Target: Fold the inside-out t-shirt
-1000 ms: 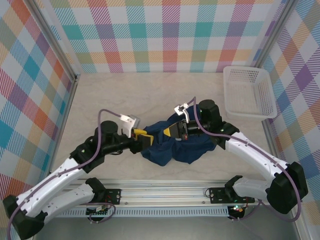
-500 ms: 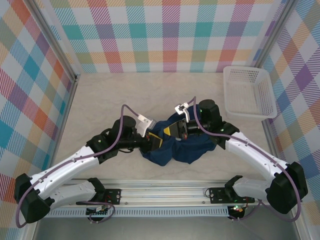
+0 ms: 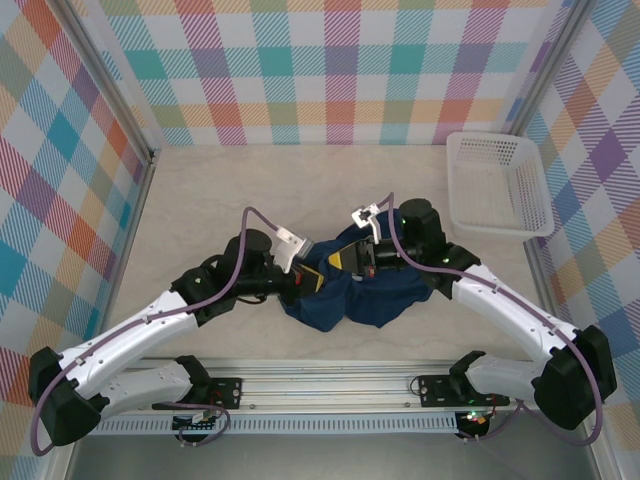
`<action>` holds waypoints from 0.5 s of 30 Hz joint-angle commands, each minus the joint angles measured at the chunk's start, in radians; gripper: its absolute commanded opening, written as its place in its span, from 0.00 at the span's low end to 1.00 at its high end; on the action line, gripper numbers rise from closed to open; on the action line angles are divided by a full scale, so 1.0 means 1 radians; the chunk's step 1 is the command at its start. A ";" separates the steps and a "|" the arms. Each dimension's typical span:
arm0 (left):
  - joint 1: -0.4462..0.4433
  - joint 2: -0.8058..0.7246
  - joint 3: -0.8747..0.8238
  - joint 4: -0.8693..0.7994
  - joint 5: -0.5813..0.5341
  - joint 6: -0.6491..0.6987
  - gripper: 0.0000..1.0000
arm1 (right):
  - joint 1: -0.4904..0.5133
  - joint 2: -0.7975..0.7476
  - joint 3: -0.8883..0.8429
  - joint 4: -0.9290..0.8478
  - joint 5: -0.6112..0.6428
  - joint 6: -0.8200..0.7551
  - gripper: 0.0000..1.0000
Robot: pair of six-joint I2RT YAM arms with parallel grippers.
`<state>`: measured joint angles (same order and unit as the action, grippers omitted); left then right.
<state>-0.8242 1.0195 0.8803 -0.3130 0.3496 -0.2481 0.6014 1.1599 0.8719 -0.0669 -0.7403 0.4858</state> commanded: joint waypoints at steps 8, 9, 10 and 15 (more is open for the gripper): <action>0.103 0.012 0.152 0.045 0.020 -0.353 0.00 | 0.002 -0.078 0.141 -0.361 0.367 -0.228 0.37; 0.106 0.017 0.166 0.043 0.029 -0.358 0.00 | 0.006 -0.102 0.133 -0.342 0.343 -0.248 0.38; 0.106 0.022 0.182 0.013 0.036 -0.357 0.00 | 0.008 -0.132 0.124 -0.334 0.317 -0.275 0.39; 0.117 0.040 0.224 -0.033 0.091 -0.316 0.00 | 0.046 -0.190 0.067 -0.263 0.186 -0.320 0.39</action>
<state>-0.7185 1.0531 1.0698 -0.3161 0.3836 -0.5556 0.6212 0.9810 0.9760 -0.3737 -0.4477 0.2359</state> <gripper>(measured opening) 0.050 0.389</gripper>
